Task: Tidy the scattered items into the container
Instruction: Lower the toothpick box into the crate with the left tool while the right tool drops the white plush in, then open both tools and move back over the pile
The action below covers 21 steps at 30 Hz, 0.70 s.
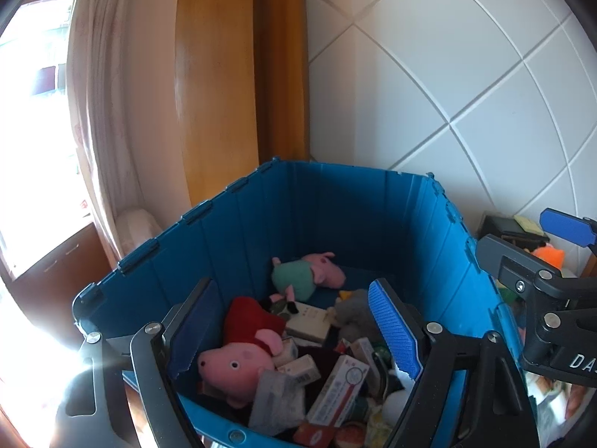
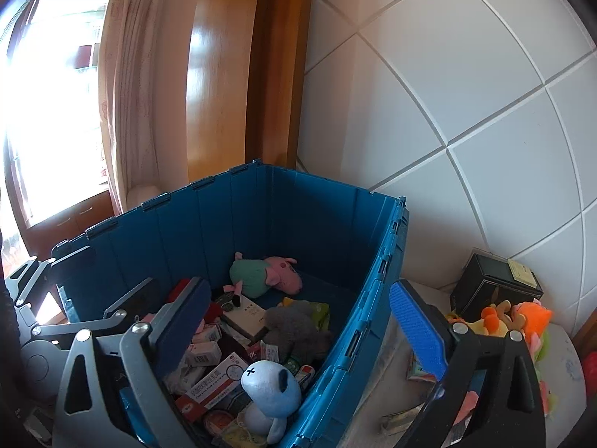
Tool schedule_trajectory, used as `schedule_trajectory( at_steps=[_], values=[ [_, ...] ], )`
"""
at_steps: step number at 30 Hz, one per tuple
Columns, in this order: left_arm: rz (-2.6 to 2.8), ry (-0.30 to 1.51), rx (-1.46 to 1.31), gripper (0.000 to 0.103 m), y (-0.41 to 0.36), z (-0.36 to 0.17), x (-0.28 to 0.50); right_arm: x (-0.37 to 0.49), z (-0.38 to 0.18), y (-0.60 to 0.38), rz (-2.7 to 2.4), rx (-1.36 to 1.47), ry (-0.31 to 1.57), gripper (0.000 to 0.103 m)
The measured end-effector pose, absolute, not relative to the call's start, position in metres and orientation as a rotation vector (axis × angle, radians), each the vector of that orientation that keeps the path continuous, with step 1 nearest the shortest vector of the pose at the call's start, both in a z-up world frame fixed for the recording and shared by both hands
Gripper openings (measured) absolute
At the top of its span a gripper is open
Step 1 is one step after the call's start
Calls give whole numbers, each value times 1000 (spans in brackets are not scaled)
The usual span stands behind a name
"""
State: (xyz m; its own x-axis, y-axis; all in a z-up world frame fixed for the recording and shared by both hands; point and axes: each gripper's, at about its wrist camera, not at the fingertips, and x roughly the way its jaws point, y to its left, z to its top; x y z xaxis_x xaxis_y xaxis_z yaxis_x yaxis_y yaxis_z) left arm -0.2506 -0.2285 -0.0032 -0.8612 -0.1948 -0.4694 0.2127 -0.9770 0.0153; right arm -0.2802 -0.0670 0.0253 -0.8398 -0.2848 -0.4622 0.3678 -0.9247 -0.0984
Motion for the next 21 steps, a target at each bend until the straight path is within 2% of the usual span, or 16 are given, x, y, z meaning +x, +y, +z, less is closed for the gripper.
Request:
schedule_trajectory(
  at_steps=[4,16,21],
  values=[
    [-2845,58,713,84,-223,-2,-244,-275,24,-58,-2726,646,248,103],
    [-2863,74,716,86,-193,5,-208,-236,30,-16,-2762,622,187,103],
    [-2872,66,703,91,-179,8,-187,-218,27,4,-2765,626,165,103]
  ],
)
